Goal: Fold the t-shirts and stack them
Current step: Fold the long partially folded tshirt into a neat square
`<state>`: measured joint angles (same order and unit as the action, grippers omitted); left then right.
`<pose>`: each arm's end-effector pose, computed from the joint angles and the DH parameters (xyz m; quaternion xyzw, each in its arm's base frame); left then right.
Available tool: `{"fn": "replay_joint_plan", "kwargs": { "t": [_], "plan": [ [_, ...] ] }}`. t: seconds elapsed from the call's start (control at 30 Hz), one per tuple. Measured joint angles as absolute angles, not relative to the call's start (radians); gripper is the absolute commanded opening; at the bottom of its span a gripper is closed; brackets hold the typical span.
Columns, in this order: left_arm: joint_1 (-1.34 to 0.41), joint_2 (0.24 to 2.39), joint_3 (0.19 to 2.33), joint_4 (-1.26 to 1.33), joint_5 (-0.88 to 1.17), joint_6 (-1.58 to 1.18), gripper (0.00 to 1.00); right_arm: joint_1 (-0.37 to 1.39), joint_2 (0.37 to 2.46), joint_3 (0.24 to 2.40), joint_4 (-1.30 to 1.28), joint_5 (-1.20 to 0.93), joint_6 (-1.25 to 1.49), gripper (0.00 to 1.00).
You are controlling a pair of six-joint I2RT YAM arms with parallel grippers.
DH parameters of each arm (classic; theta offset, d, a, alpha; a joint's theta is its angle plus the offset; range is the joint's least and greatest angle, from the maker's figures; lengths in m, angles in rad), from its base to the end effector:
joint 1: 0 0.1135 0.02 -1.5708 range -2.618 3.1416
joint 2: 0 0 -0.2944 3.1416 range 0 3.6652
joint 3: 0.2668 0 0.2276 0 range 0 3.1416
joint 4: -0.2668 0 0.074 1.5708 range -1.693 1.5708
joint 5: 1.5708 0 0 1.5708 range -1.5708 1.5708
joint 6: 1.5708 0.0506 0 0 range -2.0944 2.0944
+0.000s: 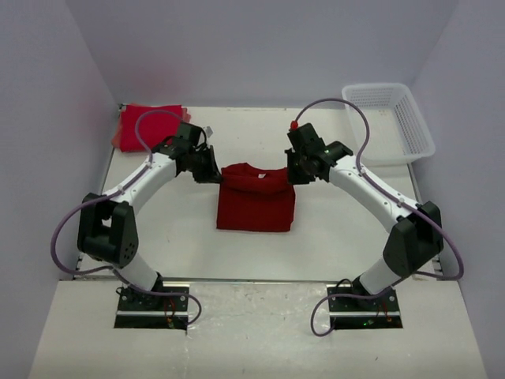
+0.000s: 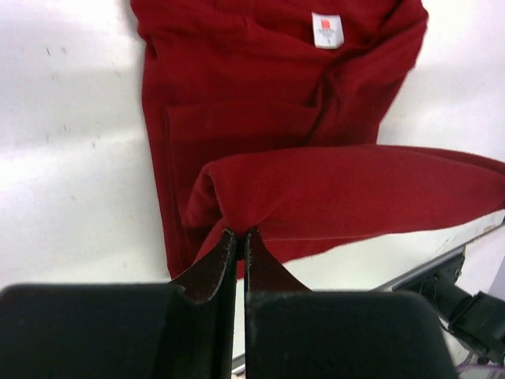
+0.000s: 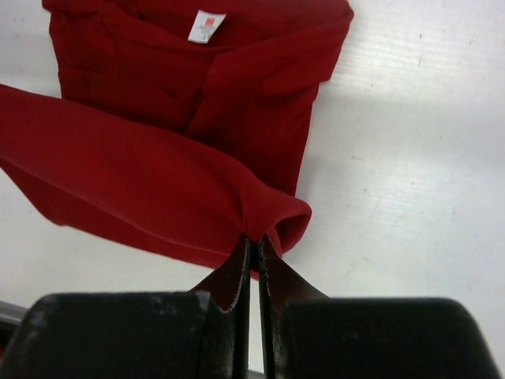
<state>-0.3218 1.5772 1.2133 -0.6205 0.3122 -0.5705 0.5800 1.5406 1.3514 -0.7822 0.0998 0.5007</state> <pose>0.2949 -0.1147 0.2841 -0.0727 0.9440 -0.2575 0.1933 0.2605 0.1647 0.3227 -0.0231 0.9541 0.1108 0.2774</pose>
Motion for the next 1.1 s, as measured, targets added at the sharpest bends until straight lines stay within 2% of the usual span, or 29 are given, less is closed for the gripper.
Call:
{"fn": "replay_joint_plan", "kwargs": {
  "t": [0.3,0.63,0.9,1.1],
  "plan": [
    [-0.305,1.835,1.444,-0.611,0.308,-0.553,0.00,0.500,1.785,1.544,-0.775,-0.004,0.417,0.00],
    [-0.274,2.052,1.605,-0.604,0.301,-0.553,0.00,0.424,2.027,1.710,-0.770,-0.078,0.376,0.00],
    [-0.260,2.218,1.755,-0.622,0.301,-0.526,0.00,0.380,2.121,1.753,-0.770,-0.076,0.376,0.00],
    [-0.256,2.254,1.828,-0.622,0.309,-0.511,0.00,0.349,2.125,1.760,-0.767,-0.073,0.377,0.00]
  ]
}}
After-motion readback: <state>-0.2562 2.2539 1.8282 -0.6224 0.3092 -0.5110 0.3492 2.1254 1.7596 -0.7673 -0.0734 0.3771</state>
